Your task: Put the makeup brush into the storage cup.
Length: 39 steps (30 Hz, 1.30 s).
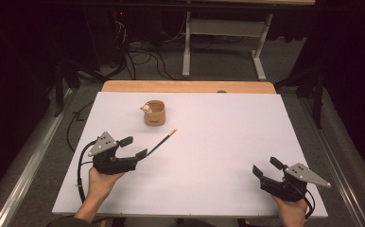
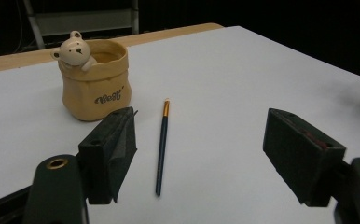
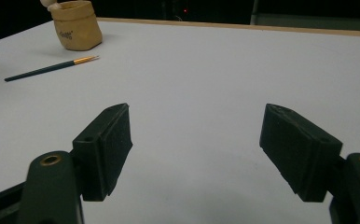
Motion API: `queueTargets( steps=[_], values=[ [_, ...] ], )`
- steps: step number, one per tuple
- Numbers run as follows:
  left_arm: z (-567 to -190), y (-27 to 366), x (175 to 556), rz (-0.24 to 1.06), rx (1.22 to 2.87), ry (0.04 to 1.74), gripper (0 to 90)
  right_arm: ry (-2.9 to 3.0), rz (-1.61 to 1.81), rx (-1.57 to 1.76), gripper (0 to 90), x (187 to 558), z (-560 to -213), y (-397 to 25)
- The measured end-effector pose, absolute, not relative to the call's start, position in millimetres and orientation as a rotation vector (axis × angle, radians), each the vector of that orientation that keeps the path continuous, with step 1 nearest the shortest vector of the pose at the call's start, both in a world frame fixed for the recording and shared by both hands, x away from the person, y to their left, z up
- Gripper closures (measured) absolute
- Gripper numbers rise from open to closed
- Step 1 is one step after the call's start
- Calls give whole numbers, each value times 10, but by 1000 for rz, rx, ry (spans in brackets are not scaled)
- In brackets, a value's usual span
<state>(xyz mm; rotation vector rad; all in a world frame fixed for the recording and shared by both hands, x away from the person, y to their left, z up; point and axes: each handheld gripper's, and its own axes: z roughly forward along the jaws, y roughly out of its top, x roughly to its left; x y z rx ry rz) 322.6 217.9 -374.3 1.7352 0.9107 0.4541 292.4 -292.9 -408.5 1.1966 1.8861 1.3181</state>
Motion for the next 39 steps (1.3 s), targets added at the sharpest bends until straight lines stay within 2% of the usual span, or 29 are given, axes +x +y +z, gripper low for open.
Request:
queueTargets(
  steps=[39],
  values=[
    [-3642, 1884, 3500, 419, 1762, 885, 258, 1897, 1310, 1195, 267, 2924, -4093, -2895]
  ],
)
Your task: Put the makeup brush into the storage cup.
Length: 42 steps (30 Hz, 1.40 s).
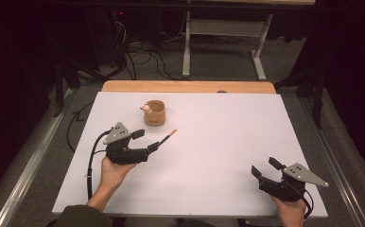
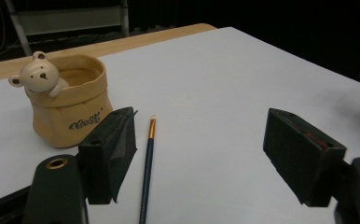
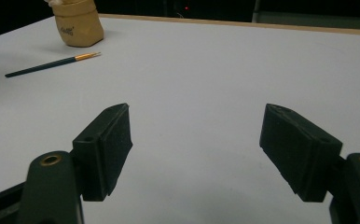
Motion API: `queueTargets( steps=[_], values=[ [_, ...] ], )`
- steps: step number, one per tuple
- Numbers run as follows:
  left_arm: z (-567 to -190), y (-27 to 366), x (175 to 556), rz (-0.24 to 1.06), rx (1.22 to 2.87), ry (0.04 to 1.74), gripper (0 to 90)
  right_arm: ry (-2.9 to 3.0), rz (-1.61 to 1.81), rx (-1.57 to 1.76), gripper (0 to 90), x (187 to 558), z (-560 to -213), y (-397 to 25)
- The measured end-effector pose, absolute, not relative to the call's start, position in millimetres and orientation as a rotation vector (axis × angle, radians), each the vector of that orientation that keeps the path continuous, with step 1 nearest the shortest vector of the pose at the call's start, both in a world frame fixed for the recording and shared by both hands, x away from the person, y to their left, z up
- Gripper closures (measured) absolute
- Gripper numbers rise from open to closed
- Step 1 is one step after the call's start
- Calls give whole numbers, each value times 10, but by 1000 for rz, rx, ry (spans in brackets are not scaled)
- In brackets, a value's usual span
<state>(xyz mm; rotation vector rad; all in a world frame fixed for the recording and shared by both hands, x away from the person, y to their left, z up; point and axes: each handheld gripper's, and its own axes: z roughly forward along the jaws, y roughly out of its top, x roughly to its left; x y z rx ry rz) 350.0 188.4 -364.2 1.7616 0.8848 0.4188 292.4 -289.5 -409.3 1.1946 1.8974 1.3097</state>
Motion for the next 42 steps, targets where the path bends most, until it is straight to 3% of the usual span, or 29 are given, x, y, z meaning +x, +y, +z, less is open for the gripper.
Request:
queueTargets(
  steps=[42],
  values=[
    [-3542, 1447, 3849, 404, 1819, 863, 258, 1904, 1313, 1203, 269, 2927, -4098, -2911]
  ],
)
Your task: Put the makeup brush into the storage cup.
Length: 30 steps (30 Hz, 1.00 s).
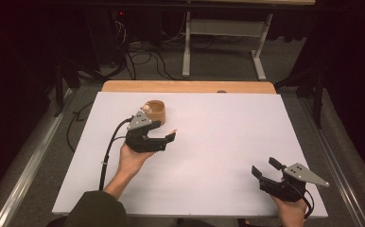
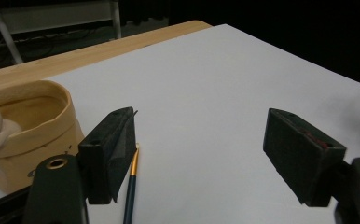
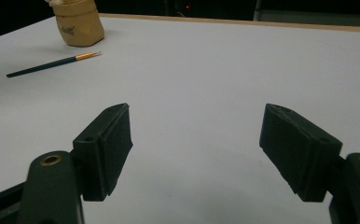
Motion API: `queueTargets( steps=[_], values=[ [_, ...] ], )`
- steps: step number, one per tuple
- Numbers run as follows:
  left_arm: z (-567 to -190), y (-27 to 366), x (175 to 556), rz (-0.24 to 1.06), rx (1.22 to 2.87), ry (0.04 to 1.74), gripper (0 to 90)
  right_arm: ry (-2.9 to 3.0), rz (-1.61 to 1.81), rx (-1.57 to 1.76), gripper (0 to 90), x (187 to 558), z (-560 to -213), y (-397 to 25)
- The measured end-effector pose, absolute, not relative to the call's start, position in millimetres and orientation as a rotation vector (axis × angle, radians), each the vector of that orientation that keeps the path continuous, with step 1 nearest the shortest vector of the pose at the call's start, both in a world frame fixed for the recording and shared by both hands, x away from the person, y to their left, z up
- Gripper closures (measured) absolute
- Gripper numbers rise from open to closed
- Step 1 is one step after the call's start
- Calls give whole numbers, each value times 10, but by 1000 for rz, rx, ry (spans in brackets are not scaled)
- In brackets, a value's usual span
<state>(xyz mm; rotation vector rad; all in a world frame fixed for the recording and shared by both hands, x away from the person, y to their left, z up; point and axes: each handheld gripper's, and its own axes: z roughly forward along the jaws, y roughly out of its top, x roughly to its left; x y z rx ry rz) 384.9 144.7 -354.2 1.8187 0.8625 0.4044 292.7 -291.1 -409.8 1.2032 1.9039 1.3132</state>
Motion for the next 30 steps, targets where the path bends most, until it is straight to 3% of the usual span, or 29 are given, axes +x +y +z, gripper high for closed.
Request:
queueTargets(
  steps=[30],
  values=[
    [-3477, 1204, 4082, 408, 1860, 856, 259, 1909, 1315, 1200, 269, 2936, -4101, -2911]
  ],
)
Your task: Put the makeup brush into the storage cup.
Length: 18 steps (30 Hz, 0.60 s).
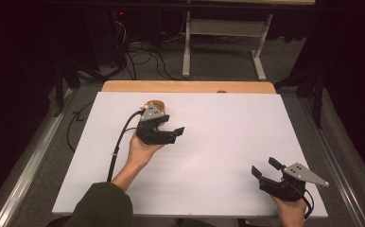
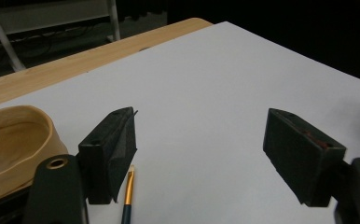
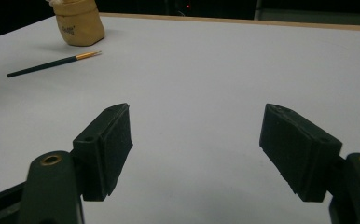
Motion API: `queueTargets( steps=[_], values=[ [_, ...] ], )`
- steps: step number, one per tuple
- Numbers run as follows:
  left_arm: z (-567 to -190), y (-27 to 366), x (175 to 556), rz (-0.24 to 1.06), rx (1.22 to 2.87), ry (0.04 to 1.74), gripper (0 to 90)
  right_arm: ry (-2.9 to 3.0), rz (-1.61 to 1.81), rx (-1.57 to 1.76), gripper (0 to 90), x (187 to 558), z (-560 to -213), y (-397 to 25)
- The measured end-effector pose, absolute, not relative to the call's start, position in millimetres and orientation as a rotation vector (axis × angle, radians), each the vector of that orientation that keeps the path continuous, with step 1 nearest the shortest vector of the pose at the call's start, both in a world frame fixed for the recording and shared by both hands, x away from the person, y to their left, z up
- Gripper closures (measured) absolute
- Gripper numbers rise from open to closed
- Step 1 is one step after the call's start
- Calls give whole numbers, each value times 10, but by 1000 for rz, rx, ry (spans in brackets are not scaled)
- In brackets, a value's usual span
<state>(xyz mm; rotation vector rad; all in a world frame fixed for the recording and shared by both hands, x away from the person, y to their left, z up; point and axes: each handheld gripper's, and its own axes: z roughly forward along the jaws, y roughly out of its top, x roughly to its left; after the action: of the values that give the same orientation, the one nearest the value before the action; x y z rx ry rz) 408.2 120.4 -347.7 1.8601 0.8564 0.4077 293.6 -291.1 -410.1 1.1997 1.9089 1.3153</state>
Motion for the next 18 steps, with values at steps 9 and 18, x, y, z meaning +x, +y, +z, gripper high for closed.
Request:
queueTargets(
  steps=[9, 18],
  values=[
    [-3486, 1173, 4163, 426, 1898, 878, 259, 1909, 1314, 1199, 269, 2936, -4103, -2910],
    [-3457, 1145, 4202, 451, 1929, 881, 257, 1907, 1312, 1199, 269, 2936, -4102, -2908]
  ],
)
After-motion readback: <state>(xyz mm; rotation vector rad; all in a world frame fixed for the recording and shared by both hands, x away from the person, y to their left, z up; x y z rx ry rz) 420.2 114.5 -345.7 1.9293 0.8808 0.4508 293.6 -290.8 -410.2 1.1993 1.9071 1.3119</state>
